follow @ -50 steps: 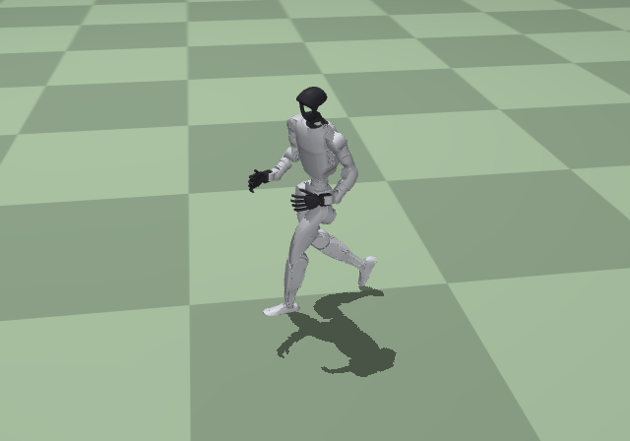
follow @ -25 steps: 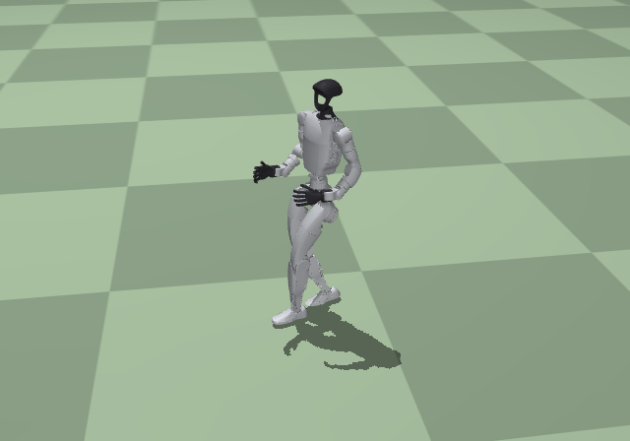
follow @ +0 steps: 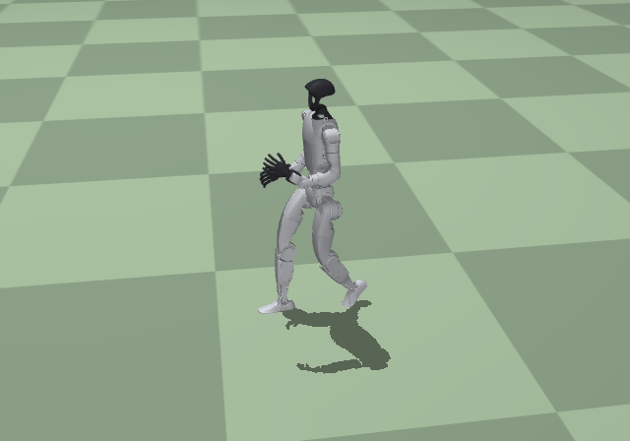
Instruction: Walk run
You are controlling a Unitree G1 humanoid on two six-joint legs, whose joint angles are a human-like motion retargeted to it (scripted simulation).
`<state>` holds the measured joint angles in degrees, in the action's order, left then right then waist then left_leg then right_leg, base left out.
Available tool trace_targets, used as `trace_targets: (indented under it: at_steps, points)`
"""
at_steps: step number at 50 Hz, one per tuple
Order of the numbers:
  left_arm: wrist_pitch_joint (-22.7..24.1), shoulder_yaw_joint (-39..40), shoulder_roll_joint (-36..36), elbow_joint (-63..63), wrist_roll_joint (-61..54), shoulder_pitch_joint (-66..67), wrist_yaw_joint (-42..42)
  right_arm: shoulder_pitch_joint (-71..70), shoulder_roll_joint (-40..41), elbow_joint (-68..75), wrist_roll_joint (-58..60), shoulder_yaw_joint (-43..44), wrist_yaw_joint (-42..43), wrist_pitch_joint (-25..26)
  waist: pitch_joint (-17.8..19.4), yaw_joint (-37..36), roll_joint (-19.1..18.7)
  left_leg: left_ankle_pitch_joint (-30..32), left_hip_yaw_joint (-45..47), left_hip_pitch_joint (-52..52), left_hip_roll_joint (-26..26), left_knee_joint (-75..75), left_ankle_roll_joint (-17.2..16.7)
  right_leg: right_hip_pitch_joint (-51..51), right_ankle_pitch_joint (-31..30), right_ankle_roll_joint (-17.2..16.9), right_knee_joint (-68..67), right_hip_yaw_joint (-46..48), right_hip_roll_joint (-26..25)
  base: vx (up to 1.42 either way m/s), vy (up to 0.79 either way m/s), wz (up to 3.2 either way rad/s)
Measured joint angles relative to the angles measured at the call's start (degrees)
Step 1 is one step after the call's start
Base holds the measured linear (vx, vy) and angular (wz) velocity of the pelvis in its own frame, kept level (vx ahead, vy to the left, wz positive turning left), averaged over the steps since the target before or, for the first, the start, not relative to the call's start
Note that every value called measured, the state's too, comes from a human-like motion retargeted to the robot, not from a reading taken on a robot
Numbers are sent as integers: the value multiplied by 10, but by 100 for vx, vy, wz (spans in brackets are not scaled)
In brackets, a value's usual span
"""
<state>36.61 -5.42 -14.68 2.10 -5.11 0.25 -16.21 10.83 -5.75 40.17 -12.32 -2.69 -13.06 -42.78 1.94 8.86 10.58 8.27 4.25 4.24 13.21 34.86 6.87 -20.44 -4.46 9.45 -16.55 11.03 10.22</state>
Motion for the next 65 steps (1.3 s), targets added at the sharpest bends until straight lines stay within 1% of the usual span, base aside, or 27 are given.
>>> trace_targets:
  at_steps: [2,3,5,7,10,15,18,20,21,22,23,25,27,28,30,32,35,38,40,42,44,52,55,58,60,63,65]
  points:
    - [4,-10,13,20,-10,35,4,16,-5,8,2,1,2,5,-33,-33,14,-5,35,-42,6,107,6,-12,66,-6,-76,-40,12,163,-18,18]
    - [7,-25,27,47,-12,57,9,20,6,20,-1,21,0,13,-48,-38,19,-45,39,-75,-9,174,16,-15,92,-19,-108,-27,34,146,-15,80]
    - [3,-38,67,107,-16,83,10,15,40,20,-12,33,-8,13,-63,-70,29,-87,63,-134,-17,202,15,5,120,-30,-106,-33,41,85,-10,21]
    - [4,-21,78,151,-13,97,4,-8,50,-2,-24,11,3,0,-51,-75,10,-106,47,-170,-30,148,-13,33,125,-27,-90,-12,13,52,-8,-3]
    - [22,14,67,177,18,128,0,-44,54,-37,-16,-23,12,-4,-40,-86,-17,-116,58,-203,-57,12,-27,94,126,-25,-37,8,-32,67,-9,-11]
    - [26,45,80,218,33,173,-3,-102,50,-90,-25,-63,12,10,-24,-136,-62,-72,-29,-223,-77,-203,-90,197,138,-9,35,2,-113,75,-3,-54]
    - [31,50,81,222,40,184,3,-124,38,-106,-16,-69,8,19,-17,-154,-80,-28,-70,-226,-86,-259,-94,252,160,-6,51,-10,-136,72,5,-59]
    - [30,54,79,227,44,176,3,-135,30,-106,-14,-72,13,28,-14,-157,-91,13,-65,-226,-95,-242,-73,276,174,-15,36,-4,-140,90,13,-49]
    - [29,54,82,231,44,173,4,-131,30,-99,-12,-74,14,28,-20,-155,-87,-16,-47,-232,-81,-211,-37,279,164,-26,18,-9,-134,112,18,-48]
    - [28,55,84,235,44,169,5,-125,31,-89,-10,-77,14,28,-26,-153,-84,-41,-34,-239,-77,-184,-14,278,146,-36,-6,-12,-127,119,17,-66]
    - [26,57,85,240,44,164,6,-115,37,-74,-6,-81,13,26,-32,-153,-85,-57,-29,-246,-95,-163,-20,269,113,-44,-42,-11,-121,87,12,-70]
    - [24,58,86,241,45,138,7,-103,49,-45,-5,-85,13,18,-25,-148,-100,-85,-31,-233,-116,-148,-24,236,40,-49,-134,4,-118,41,6,-45]
    - [26,45,84,227,45,113,11,-96,43,-24,-17,-88,10,11,-14,-145,-112,-97,-34,-209,-131,-156,-30,197,47,-40,-220,17,-120,38,10,-35]
    - [26,37,79,221,44,102,14,-90,39,-15,-19,-86,6,9,-15,-151,-118,-99,-25,-200,-139,-163,-30,182,65,-20,-248,37,-107,38,6,-56]
    - [22,30,70,212,47,86,11,-71,34,-1,-16,-78,0,9,-22,-148,-125,-101,-13,-182,-150,-182,-28,158,93,-1,-269,82,-80,36,1,-35]
    - [16,29,67,198,43,74,3,-55,32,9,-15,-67,-6,9,-21,-135,-121,-98,-10,-162,-141,-206,-23,125,108,-24,-252,68,-90,38,-1,11]
    - [14,23,64,176,37,57,1,-33,26,15,-20,-53,-10,10,-21,-126,-108,-95,3,-137,-117,-241,-13,102,118,-49,-146,38,-103,25,1,3]
    - [7,28,50,144,51,39,-15,-16,19,17,-23,-34,-12,8,-19,-130,-89,-95,7,-109,-85,-274,-3,105,114,-60,-12,40,-98,38,2,-13]
    - [5,58,42,124,76,40,-29,-6,25,21,-26,-18,-11,6,-19,-145,-79,-96,10,-86,-69,-295,2,109,87,-78,49,40,-96,43,-4,-35]
    - [3,73,57,112,89,52,-25,-2,41,22,-35,-12,-11,4,-20,-159,-68,-95,14,-64,-64,-316,1,119,17,-62,83,74,-89,29,-8,-22]
    - [4,65,68,113,74,61,-19,-3,48,15,-40,-14,-7,-1,-23,-161,-66,-96,9,-50,-64,-328,0,136,26,-42,106,95,-94,25,-9,27]
    - [14,44,67,138,49,96,-23,-26,48,-24,-37,-24,10,-6,-32,-122,-69,-121,-38,-26,-62,-321,-7,177,34,-42,151,123,-96,15,-4,64]
    - [19,39,67,138,44,102,-25,-31,43,-40,-37,-27,15,-7,-35,-105,-67,-142,-57,-28,-58,-297,-15,176,40,-38,153,117,-89,9,-3,53]
    - [26,42,60,133,53,96,-29,-42,44,-51,-37,-32,23,-6,-29,-85,-53,-151,-53,-62,-46,-226,-37,168,46,-38,145,115,-71,-1,-6,30]
    - [33,39,46,123,67,86,-28,-46,45,-59,-41,-36,24,-4,-25,-90,-41,-134,-85,-110,-20,-150,-50,156,48,-40,135,91,-59,1,-11,-59]
    - [48,33,20,103,110,65,-16,-39,39,-71,-43,-36,24,-5,-25,-111,-23,-153,-220,-146,12,-118,-78,130,42,-48,124,57,-47,-7,-13,-128]
    - [53,28,13,92,126,52,-7,-39,41,-76,-42,-38,28,-4,-20,-126,-18,-162,-308,-145,20,-149,-68,111,35,-53,115,27,-57,-22,-13,-201]
